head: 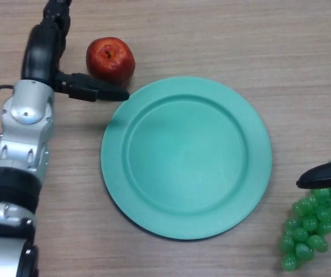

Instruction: Pick up the red apple and place it on the plate

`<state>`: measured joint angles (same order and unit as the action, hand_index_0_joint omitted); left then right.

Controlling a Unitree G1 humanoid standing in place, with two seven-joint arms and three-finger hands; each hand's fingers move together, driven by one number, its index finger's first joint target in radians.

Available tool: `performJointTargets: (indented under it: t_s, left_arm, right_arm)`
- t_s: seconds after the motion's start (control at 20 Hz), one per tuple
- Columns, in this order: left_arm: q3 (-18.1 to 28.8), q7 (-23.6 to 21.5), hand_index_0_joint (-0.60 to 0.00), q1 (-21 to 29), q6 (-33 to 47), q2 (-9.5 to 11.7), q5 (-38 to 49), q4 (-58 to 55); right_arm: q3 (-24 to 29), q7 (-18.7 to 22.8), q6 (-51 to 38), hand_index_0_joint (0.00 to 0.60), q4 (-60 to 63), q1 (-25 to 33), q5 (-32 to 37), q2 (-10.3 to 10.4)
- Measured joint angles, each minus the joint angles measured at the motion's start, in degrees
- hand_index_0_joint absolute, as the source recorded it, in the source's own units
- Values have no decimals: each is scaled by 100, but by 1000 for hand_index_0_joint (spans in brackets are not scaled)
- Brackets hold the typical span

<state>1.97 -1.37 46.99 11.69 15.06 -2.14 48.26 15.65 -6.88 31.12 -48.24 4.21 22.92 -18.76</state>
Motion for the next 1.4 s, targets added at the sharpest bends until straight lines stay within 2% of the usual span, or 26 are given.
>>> performJointTargets:
  t_s: [0.15, 0.35, 0.45, 0.5, 0.55, 0.6, 0.65, 0.8, 0.95, 1.25, 1.4]
  left_arm:
    - [-37, -33, 0, 278, 148, -81, -406, 611]
    - [-144, -424, 0, 603, 578, -161, -625, 1580]
    - [-152, -477, -197, 639, 656, -188, -856, 1749]
    - [-152, -542, -347, 651, 663, -188, -866, 1764]
    - [-153, -668, -447, 686, 687, -189, -923, 1820]
    - [-156, -962, -597, 736, 704, -189, -1291, 1910]
    - [-190, -1157, -600, 767, 714, -188, -1562, 1989]
    - [-384, -1322, -600, 792, 790, -185, -1819, 2049]
    - [-367, -1316, -600, 804, 821, -192, -1971, 2049]
    - [-346, -1109, -600, 732, 808, -173, -1959, 1654]
    - [-357, -838, -600, 525, 643, -49, -1963, 895]
  right_arm:
    - [194, 9, -2, 0, 14, 8, 346, -2]
    - [206, 58, -2, 0, 7, -6, 439, -6]
    - [207, 59, -2, 0, 7, -23, 439, -6]
    - [209, 61, -2, 0, 6, -29, 439, -7]
    - [216, 65, -2, 0, 0, -33, 439, -8]
    - [244, 93, -2, 0, -49, -51, 439, -11]
    - [292, 107, -2, 0, -136, -86, 440, -12]
    - [347, 108, -36, 0, -217, -134, 441, -16]
    - [415, 108, -36, 0, -225, -138, 444, -17]
    - [423, 108, -36, 0, -335, -251, 448, -16]
    - [448, 108, -36, 0, -389, -278, 455, -15]
